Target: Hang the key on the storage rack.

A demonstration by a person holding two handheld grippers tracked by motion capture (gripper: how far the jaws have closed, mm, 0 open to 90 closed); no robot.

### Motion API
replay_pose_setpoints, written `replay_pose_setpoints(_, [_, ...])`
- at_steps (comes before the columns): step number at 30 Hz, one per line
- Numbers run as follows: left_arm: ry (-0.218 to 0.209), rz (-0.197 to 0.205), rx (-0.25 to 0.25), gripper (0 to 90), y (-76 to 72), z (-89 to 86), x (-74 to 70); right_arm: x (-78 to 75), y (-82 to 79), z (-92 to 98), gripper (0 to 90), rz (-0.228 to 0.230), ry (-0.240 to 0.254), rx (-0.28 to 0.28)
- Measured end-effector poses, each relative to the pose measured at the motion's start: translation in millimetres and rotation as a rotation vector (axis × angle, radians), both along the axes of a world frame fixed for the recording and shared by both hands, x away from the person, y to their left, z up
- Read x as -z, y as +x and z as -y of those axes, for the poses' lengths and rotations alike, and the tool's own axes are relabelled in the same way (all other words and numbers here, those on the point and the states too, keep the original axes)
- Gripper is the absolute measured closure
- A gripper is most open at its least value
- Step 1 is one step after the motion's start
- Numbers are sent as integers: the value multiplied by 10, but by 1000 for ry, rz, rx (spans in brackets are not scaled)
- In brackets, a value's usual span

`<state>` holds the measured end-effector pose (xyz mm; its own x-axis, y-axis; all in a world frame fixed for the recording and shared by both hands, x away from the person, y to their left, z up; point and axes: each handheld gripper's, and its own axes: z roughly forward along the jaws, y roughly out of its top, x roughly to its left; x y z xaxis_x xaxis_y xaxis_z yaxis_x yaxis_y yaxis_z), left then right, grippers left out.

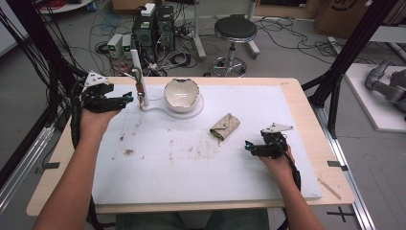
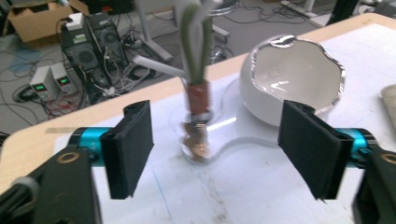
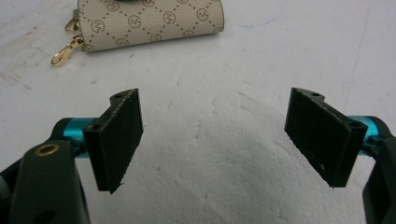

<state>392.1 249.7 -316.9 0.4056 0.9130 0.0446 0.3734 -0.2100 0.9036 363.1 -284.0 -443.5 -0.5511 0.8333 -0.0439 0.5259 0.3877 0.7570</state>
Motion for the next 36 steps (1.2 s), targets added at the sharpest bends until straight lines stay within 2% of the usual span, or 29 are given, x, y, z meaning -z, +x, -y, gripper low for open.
replay_pose_setpoints(6, [-26, -6, 43, 219, -140, 59, 87, -8, 0, 17, 197, 6, 8, 0])
replay_pose_setpoints(11, [-22, -15, 108, 214, -255, 165, 211, -10, 0, 24, 197, 2, 16, 2])
replay_pose_setpoints(16, [-39, -30, 169, 214, -367, 285, 408, -11, 2, 31, 197, 2, 18, 3])
replay_pose_setpoints(20, [-38, -46, 205, 214, -436, 361, 582, -11, 0, 32, 197, -1, 19, 5])
replay_pose_setpoints(22, [-51, -48, 219, 214, -469, 382, 672, -10, 0, 32, 197, 1, 17, 0])
replay_pose_setpoints(24, [-72, -48, 235, 212, -494, 388, 767, -7, -2, 28, 197, -3, 16, 1])
replay_pose_setpoints(30, [-88, -70, 299, 209, -527, 438, 978, 2, 14, 30, 197, -2, 13, -2])
replay_pose_setpoints(36, [-90, -86, 321, 201, -530, 473, 1055, 6, 14, 23, 197, -8, 9, 1])
